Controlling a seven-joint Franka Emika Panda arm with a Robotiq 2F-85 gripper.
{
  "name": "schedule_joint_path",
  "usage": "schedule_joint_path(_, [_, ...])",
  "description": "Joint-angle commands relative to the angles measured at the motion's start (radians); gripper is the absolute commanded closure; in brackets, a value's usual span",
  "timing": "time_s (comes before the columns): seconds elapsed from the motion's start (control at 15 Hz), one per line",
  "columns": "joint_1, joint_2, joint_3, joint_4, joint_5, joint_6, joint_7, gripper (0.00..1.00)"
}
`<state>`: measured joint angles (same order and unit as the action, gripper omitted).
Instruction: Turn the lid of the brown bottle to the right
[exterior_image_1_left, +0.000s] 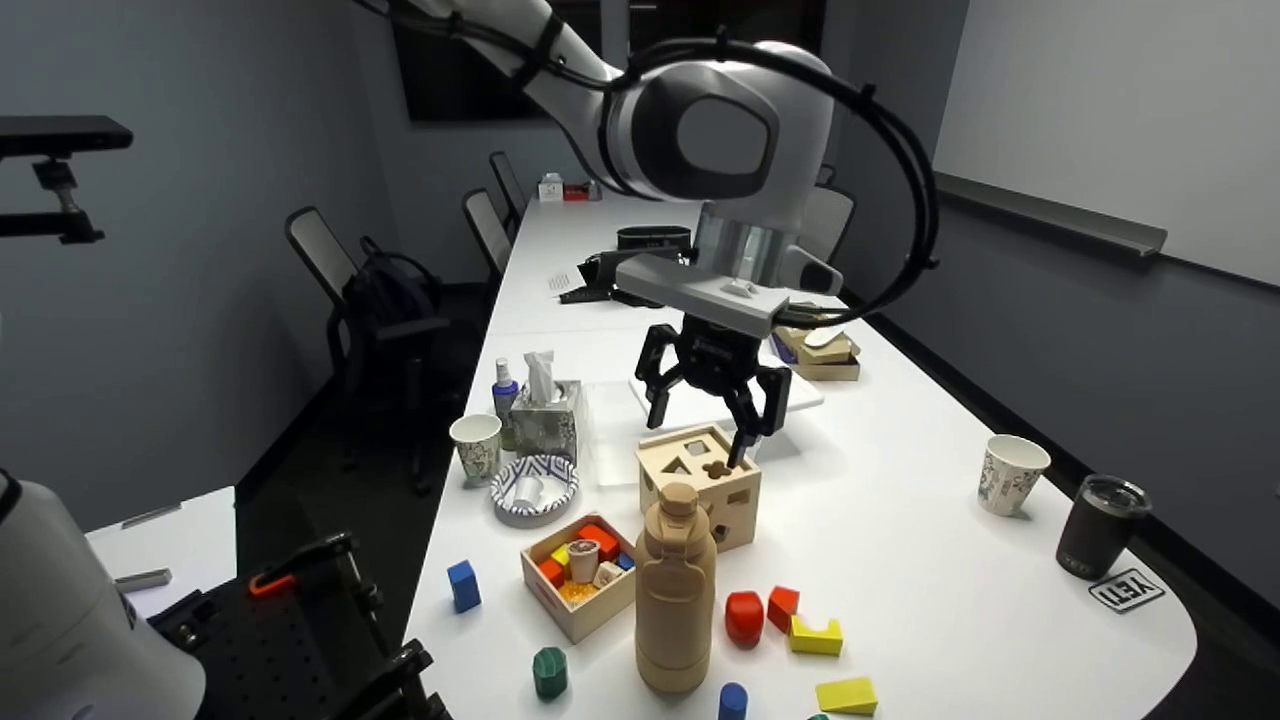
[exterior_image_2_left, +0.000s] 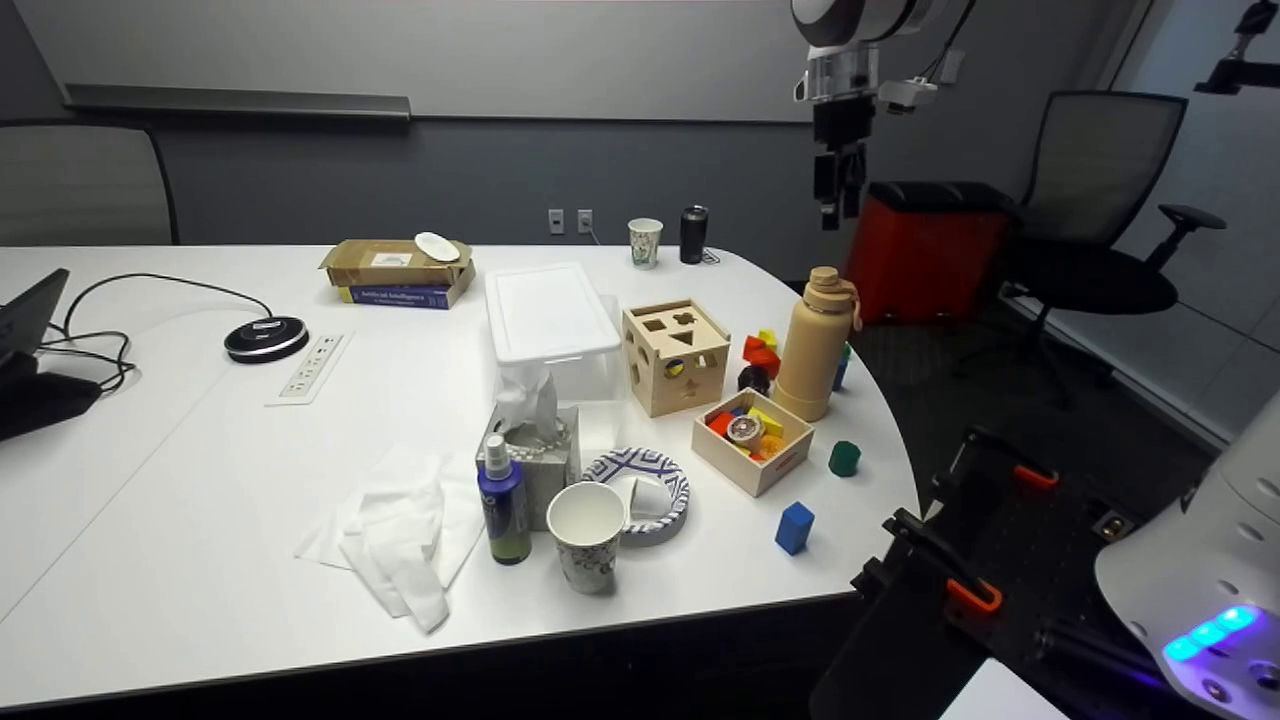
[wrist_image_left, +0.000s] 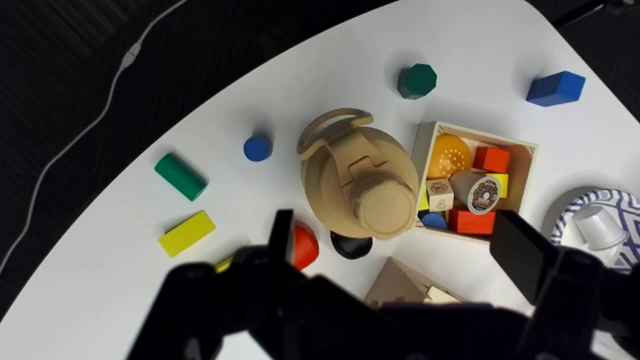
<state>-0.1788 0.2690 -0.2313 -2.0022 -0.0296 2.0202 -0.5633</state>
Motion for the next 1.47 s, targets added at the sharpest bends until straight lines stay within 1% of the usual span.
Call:
schedule_joint_path(0.0, [-0.039, 0.069, 0.039, 0.047, -0.037, -0.01, 0.001, 0.0])
schedule_joint_path(0.33, [-0.051, 0.096, 0.067, 0.034, -0.077, 0.001, 0.004, 0.0])
schedule_joint_path(0.6, [-0.047, 0.121, 0.078, 0.03, -0.119, 0.015, 0.011, 0.0])
schedule_joint_path(1.0, [-0.04, 0.143, 0.103, 0.02, -0.151, 0.039, 0.013, 0.0])
schedule_joint_path(1.07, [-0.039, 0.141, 0.108, 0.017, -0.153, 0.041, 0.012, 0.25])
schedule_joint_path(1.13, [-0.038, 0.139, 0.111, 0.013, -0.157, 0.044, 0.011, 0.26])
schedule_joint_path(1.2, [-0.038, 0.138, 0.113, 0.012, -0.161, 0.045, 0.01, 0.32])
schedule_joint_path(1.4, [-0.039, 0.136, 0.116, 0.011, -0.18, 0.051, 0.01, 0.58])
